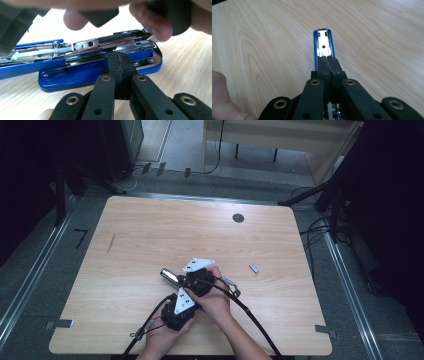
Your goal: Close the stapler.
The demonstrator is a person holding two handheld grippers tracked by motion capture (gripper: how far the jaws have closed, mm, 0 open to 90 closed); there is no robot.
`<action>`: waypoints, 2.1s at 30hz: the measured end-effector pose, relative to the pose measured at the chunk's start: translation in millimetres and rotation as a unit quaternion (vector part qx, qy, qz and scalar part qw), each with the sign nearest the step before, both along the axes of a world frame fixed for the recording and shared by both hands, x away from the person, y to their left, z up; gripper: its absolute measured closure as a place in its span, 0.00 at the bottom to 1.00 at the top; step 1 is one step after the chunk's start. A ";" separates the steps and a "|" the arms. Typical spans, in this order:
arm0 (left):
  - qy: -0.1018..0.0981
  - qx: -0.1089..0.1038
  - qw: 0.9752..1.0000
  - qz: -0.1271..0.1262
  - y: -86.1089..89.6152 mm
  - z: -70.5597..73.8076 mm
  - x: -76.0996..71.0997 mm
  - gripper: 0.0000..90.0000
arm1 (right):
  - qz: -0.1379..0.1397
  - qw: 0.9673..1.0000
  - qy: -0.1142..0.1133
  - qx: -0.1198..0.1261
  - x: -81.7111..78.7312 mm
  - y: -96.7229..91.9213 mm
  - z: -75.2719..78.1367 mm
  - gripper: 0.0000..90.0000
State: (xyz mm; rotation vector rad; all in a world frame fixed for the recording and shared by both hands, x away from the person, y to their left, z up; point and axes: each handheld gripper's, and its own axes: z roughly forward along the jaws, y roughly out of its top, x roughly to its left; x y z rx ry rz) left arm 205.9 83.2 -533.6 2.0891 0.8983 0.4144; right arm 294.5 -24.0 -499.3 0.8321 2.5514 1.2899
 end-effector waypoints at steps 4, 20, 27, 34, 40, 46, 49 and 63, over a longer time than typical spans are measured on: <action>-0.001 0.000 1.000 0.000 -0.1 -0.1 0.0 1.00 | -0.008 1.000 -0.006 0.008 1.7 -8.9 2.1 1.00; -0.001 -0.001 1.000 0.000 -0.3 -0.2 -0.1 1.00 | -0.071 0.997 -0.024 0.026 17.6 -68.9 14.5 1.00; -0.001 0.000 1.000 0.000 -0.4 -0.2 -0.3 1.00 | -0.088 0.996 -0.023 0.010 22.0 -90.9 10.6 0.98; -0.001 -0.001 1.000 0.000 -0.5 -0.2 -0.3 1.00 | -0.102 0.994 -0.033 0.003 25.8 -109.1 9.2 0.94; -0.001 -0.001 1.000 0.000 -0.5 -0.2 -0.3 1.00 | -0.112 0.993 -0.039 -0.015 28.9 -124.3 7.3 0.90; -0.001 -0.001 1.000 0.000 -0.5 -0.2 -0.3 1.00 | -0.118 0.992 -0.045 -0.023 31.4 -137.1 5.6 0.89; -0.001 -0.001 1.000 0.000 -0.5 -0.2 -0.3 1.00 | -0.133 0.989 -0.052 -0.029 33.1 -147.0 5.1 0.87; -0.002 -0.001 1.000 0.000 -0.7 -0.3 -0.4 1.00 | -0.178 0.982 -0.040 -0.044 42.0 -181.9 -2.0 0.97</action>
